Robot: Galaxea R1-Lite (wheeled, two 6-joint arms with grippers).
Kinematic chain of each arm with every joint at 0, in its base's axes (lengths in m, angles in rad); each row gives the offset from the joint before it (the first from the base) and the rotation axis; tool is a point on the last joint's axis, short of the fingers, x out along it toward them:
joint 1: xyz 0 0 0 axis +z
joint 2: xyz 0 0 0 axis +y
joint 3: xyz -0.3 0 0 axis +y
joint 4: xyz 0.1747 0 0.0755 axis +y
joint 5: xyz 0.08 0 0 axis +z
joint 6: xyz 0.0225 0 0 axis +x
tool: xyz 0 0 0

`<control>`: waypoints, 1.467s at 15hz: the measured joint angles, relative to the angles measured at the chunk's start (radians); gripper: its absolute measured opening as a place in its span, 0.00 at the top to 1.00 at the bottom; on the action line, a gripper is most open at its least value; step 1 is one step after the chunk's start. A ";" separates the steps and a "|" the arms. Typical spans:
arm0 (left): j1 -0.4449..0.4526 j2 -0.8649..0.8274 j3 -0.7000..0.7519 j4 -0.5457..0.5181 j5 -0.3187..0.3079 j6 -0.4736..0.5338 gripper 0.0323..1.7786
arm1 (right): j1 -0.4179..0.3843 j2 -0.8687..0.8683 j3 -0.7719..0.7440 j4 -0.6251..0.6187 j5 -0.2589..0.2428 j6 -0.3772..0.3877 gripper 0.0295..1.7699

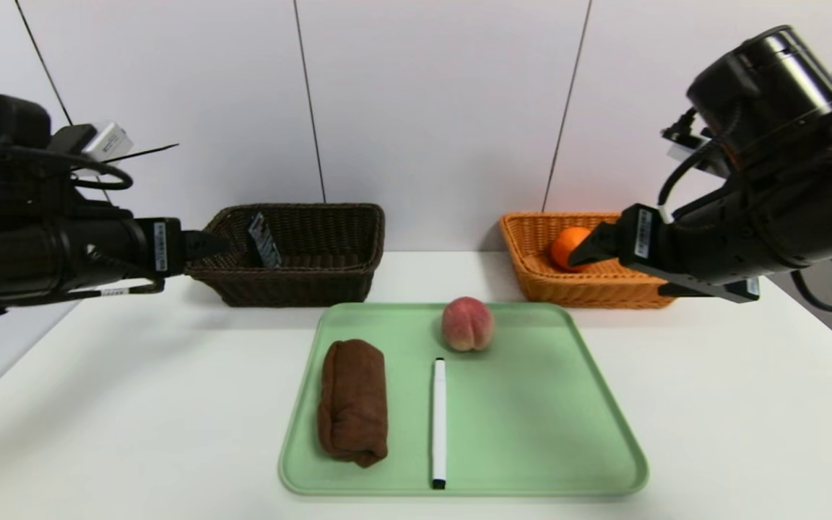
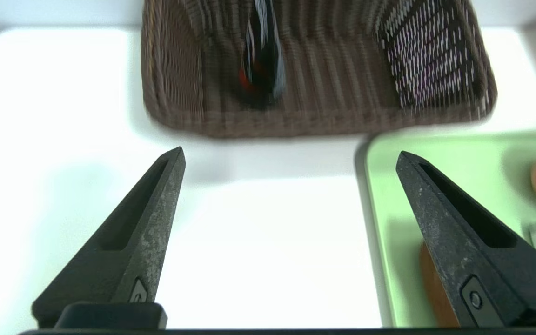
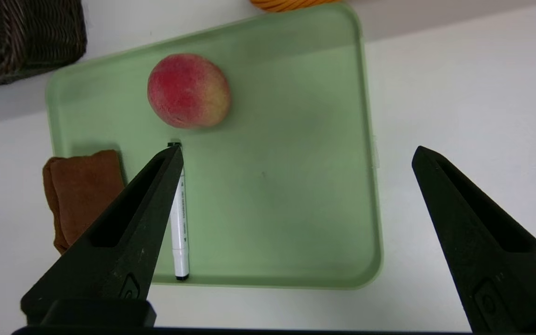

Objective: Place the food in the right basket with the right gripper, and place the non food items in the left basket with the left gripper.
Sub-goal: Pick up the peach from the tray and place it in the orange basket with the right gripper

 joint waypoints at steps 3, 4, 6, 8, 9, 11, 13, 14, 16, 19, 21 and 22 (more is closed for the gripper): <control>0.001 -0.139 0.121 0.023 -0.004 -0.002 0.08 | 0.068 0.136 -0.158 0.102 -0.003 0.005 0.04; 0.002 -0.179 0.154 0.040 -0.004 -0.002 0.07 | 0.093 0.183 -0.210 0.129 -0.004 0.005 0.04; 0.003 -0.245 0.205 0.066 -0.002 -0.003 0.07 | 0.137 0.280 -0.303 0.176 -0.005 0.007 0.04; 0.003 -0.298 0.249 0.091 0.000 -0.003 0.06 | 0.171 0.370 -0.367 0.188 -0.013 0.003 0.04; 0.004 -0.323 0.274 0.099 0.000 -0.003 0.06 | 0.186 0.407 -0.382 0.185 -0.027 0.000 0.04; 0.004 -0.362 0.314 0.102 0.000 -0.002 0.06 | 0.206 0.470 -0.395 0.142 -0.056 -0.004 0.04; 0.004 -0.386 0.336 0.103 0.000 0.000 0.06 | 0.214 0.510 -0.398 0.074 -0.071 -0.014 0.04; 0.004 -0.395 0.343 0.103 0.000 0.000 0.05 | 0.214 0.528 -0.398 0.065 -0.095 -0.028 0.04; 0.003 -0.405 0.355 0.102 0.000 0.000 0.05 | 0.216 0.552 -0.399 0.062 -0.129 -0.056 0.04; 0.003 -0.408 0.359 0.101 -0.003 0.000 0.05 | 0.216 0.577 -0.399 0.039 -0.148 -0.063 0.04; 0.002 -0.407 0.364 0.101 -0.006 0.002 0.05 | 0.216 0.596 -0.399 -0.023 -0.151 -0.063 0.04; 0.001 -0.408 0.366 0.101 -0.006 0.001 0.05 | 0.216 0.606 -0.399 -0.034 -0.153 -0.064 0.04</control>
